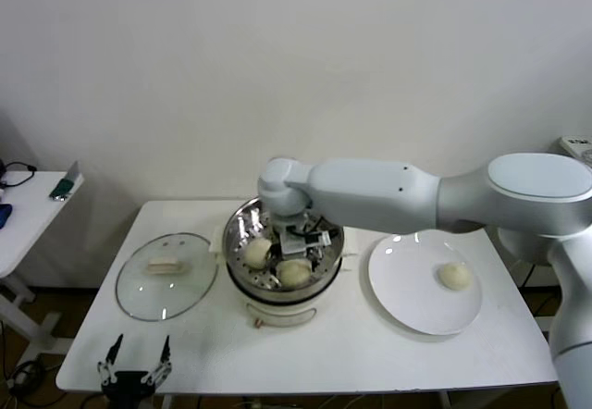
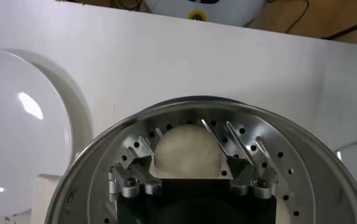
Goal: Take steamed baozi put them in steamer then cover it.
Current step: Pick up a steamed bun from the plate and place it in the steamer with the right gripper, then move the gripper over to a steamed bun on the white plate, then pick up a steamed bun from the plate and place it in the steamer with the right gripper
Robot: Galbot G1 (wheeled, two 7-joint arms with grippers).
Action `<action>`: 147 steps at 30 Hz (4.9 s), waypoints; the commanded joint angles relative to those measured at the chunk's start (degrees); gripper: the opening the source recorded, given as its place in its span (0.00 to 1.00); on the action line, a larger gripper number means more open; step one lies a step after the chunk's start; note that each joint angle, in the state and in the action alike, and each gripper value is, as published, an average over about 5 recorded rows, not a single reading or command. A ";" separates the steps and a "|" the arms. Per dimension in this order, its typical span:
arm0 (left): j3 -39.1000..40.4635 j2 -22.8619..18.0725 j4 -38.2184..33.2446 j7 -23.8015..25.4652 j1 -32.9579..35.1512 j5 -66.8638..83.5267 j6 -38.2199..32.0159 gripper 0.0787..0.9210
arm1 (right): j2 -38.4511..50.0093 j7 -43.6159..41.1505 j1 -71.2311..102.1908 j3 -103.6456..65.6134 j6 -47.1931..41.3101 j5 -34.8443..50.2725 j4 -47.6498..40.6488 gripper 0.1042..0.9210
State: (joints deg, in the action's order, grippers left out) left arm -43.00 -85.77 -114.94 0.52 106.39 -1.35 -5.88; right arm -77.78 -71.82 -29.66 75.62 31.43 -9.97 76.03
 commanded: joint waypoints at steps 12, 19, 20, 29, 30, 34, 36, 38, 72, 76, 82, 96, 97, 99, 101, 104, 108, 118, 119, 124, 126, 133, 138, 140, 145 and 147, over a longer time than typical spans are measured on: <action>0.26 1.05 -0.87 0.05 -0.92 -0.72 0.24 0.88 | 16.06 2.04 -8.19 -3.23 -17.87 11.17 -1.60 0.88; 0.90 1.74 -0.67 0.02 -1.18 -1.70 -0.42 0.88 | 32.39 6.68 -12.09 3.34 -32.28 22.91 2.13 0.88; 0.97 1.79 -0.57 0.00 -1.19 -1.98 -0.62 0.88 | 34.80 6.70 -10.94 2.59 -33.73 23.44 1.98 0.88; 1.03 1.69 -1.02 -0.08 -0.81 -2.57 -0.92 0.88 | 47.62 4.85 8.15 -9.14 -39.55 17.13 -1.67 0.88; 1.04 1.68 -1.16 -0.07 -0.74 -2.61 -0.89 0.88 | 48.32 4.64 10.56 -10.69 -39.53 16.00 -2.04 0.88; 1.17 1.55 -1.07 -0.06 -0.98 -2.90 -0.47 0.88 | 49.95 4.01 22.06 -19.35 -38.64 10.24 -4.57 0.88; 1.28 1.46 -0.90 -0.08 -1.22 -3.24 -0.16 0.88 | 49.93 3.40 27.16 -23.82 -37.25 6.92 -6.68 0.88; 1.40 1.36 -0.77 -0.12 -1.38 -3.64 0.07 0.88 | 49.45 3.08 30.00 -26.99 -36.00 4.71 -8.81 0.88; 1.20 0.11 0.69 -0.79 -1.21 -5.91 0.10 0.88 | 31.69 4.42 33.15 -35.05 -30.81 -5.17 -27.90 0.88; 1.19 0.02 0.75 -0.80 -1.26 -5.85 0.09 0.88 | 31.62 4.22 32.94 -35.20 -30.30 -5.56 -28.75 0.88; 1.38 -0.12 0.65 -0.80 -1.29 -6.11 0.11 0.88 | 32.28 3.61 32.38 -34.83 -30.18 -5.08 -28.25 0.84; 1.61 -0.48 0.04 -1.22 -0.69 -6.13 0.44 0.88 | 36.13 5.56 16.95 -20.05 -36.99 18.78 -22.62 0.70; 1.83 -0.66 -0.04 -1.26 -0.78 -6.14 0.55 0.88 | 35.99 5.87 13.68 -17.28 -37.85 21.83 -22.03 0.70; 2.33 -0.95 -0.19 -1.29 -1.06 -6.32 0.69 0.88 | 35.13 6.37 7.68 -12.05 -39.24 27.26 -20.87 0.70; 2.82 -1.12 -0.30 -1.29 -1.31 -6.59 0.70 0.88 | 33.74 7.07 2.37 -7.19 -40.29 32.35 -19.85 0.71; 3.44 -1.36 -0.33 -1.30 -1.48 -6.80 0.59 0.88 | 30.96 8.00 -4.51 -0.89 -42.05 39.52 -18.33 0.71; 4.12 -1.40 -0.13 -1.33 -1.42 -6.85 0.33 0.88 | 26.49 8.92 -12.26 5.70 -43.55 45.91 -16.62 0.71; 4.33 -0.09 -0.58 -1.33 -2.84 -5.65 0.30 0.88 | 13.83 13.61 -21.32 15.65 -47.98 61.77 -13.35 0.72; 4.34 0.00 -0.61 -1.31 -3.01 -5.44 0.27 0.88 | 12.82 14.38 -21.63 16.22 -48.59 62.94 -12.94 0.72; 4.30 0.84 -0.33 -1.20 -3.72 -4.20 0.02 0.88 | 7.56 16.89 -22.79 19.76 -50.40 66.19 -11.40 0.72; 4.24 1.12 -0.23 -1.17 -4.08 -3.80 -0.02 0.88 | 5.85 17.49 -22.69 21.01 -50.59 66.43 -11.04 0.72; 4.19 1.49 -0.73 -0.78 -4.83 -2.74 0.08 0.88 | 3.07 20.69 -19.75 23.86 -52.43 66.40 -8.16 0.72; 4.04 1.90 -0.64 -0.51 -4.94 -2.09 -0.03 0.88 | 2.17 22.44 -16.99 25.19 -53.41 65.62 -7.77 0.73; 3.91 2.08 -0.52 -0.51 -4.95 -1.88 -0.04 0.88 | 1.91 23.00 -15.82 25.58 -53.62 65.45 -7.74 0.73; 3.53 2.37 -0.48 -0.52 -4.97 -1.65 0.06 0.88 | 1.51 23.60 -13.23 26.16 -53.82 64.71 -8.00 0.73; 3.44 2.43 -0.53 -0.51 -4.99 -1.60 0.13 0.88 | 1.50 23.56 -12.45 26.19 -53.72 64.16 -8.50 0.73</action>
State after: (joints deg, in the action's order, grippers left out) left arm -39.39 -83.50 -115.44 -0.08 101.60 -3.48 -5.90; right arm -73.88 -50.42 -45.28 99.10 -21.15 53.47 67.14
